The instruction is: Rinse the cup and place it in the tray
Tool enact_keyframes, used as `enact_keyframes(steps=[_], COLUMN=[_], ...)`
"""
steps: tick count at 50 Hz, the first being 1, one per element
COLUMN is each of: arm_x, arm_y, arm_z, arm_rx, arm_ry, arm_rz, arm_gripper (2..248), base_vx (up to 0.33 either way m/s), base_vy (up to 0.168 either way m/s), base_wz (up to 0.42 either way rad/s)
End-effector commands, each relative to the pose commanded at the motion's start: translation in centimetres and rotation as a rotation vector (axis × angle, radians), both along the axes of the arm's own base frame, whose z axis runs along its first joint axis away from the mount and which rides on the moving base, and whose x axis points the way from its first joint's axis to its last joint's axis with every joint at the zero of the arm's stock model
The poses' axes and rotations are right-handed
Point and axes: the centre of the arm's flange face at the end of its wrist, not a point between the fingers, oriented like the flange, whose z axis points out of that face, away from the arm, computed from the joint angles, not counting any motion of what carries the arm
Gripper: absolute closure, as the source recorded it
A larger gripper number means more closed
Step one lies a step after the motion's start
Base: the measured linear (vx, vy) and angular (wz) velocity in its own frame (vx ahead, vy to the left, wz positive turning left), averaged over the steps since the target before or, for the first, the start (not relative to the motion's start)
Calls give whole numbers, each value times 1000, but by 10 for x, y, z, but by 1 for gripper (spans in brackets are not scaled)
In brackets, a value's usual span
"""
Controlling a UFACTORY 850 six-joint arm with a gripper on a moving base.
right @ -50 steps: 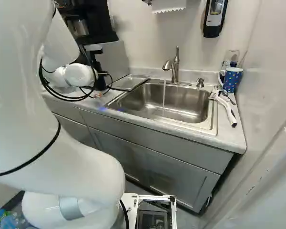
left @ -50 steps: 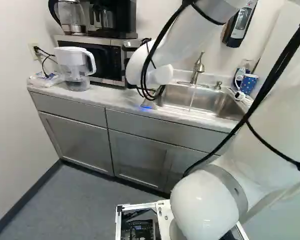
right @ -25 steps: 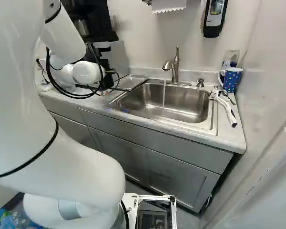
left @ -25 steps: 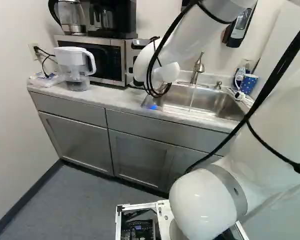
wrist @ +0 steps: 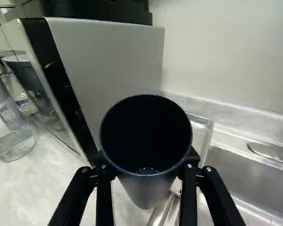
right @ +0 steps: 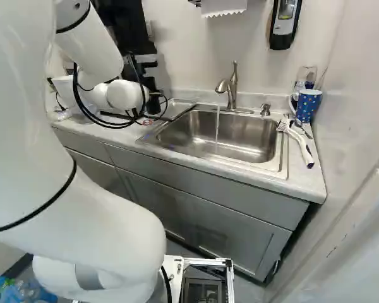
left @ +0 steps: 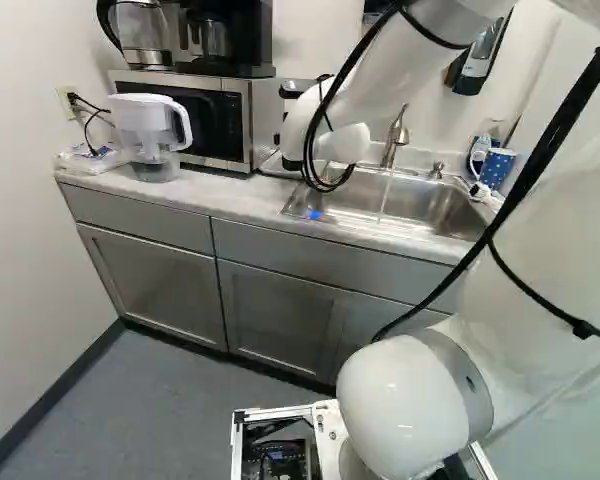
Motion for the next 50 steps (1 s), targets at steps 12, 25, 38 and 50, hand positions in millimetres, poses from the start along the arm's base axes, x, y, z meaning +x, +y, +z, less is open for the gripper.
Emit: enact_keyframes(steps=[12, 25, 38, 50], arm_x=[2, 3, 2, 2], arm_y=[-17, -36, -55, -72], arm_z=[0, 0, 0, 0], arm_rx=[0, 0, 0, 0], arm_ry=[0, 0, 0, 0], arm_rz=[-39, -80, -121, -160], arm_gripper=[125, 125, 125, 125], base_vx=[0, 0, 0, 0], base_vy=[0, 0, 0, 0], base_wz=[0, 0, 0, 0])
